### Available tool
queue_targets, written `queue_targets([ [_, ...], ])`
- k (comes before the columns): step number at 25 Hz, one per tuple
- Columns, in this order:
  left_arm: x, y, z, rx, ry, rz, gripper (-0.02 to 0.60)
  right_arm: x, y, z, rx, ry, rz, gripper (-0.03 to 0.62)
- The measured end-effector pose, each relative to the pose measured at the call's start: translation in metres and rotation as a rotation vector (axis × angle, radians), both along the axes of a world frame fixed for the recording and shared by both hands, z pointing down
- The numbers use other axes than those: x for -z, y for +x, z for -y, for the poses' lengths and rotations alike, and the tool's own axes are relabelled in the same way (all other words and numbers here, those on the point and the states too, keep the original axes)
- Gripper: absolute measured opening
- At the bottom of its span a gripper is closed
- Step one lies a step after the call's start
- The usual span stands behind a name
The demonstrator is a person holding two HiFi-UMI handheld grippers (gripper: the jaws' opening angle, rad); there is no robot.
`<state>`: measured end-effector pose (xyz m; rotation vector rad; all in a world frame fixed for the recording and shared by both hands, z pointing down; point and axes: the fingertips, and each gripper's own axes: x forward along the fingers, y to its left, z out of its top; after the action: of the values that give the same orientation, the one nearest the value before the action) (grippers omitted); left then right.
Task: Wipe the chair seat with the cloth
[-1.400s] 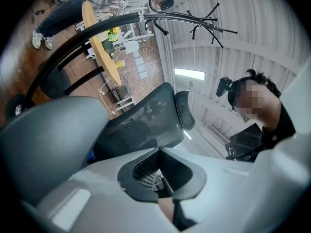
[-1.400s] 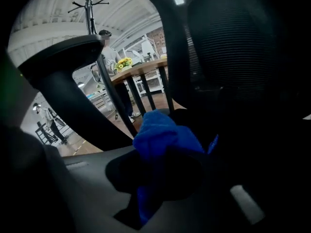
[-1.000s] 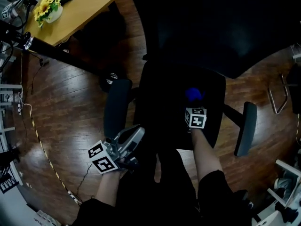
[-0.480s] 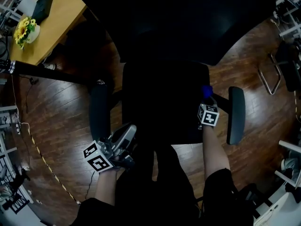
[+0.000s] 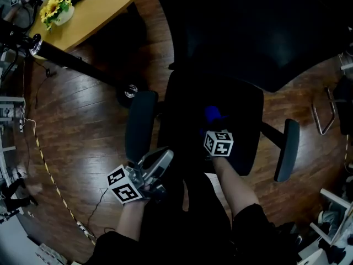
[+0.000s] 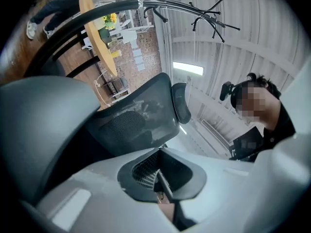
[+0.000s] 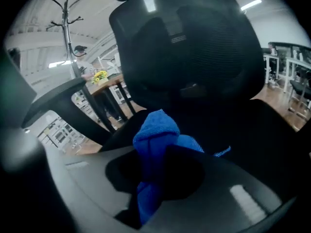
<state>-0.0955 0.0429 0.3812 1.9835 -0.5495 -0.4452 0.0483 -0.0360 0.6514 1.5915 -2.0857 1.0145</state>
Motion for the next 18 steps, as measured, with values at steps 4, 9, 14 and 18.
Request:
queue_targets([
  [4,0.008,-0.021,-0.001,0.057,0.0,-0.024,-0.008,0.003,-0.109,0.006,0.142,-0.017,0.083,0.064],
  [9,0.016,-0.044,-0.007,0.111,0.023,-0.032,-0.008,-0.005,-0.192,-0.006,0.26,-0.051,0.072,0.064],
  [14,0.011,-0.059,-0.009,0.135,0.027,-0.021,-0.008,-0.008,-0.197,-0.008,0.31,-0.003,0.015,0.064],
  [18,0.011,-0.054,-0.014,0.112,0.033,-0.012,-0.008,-0.015,-0.169,-0.017,0.307,0.009,-0.033,0.064],
])
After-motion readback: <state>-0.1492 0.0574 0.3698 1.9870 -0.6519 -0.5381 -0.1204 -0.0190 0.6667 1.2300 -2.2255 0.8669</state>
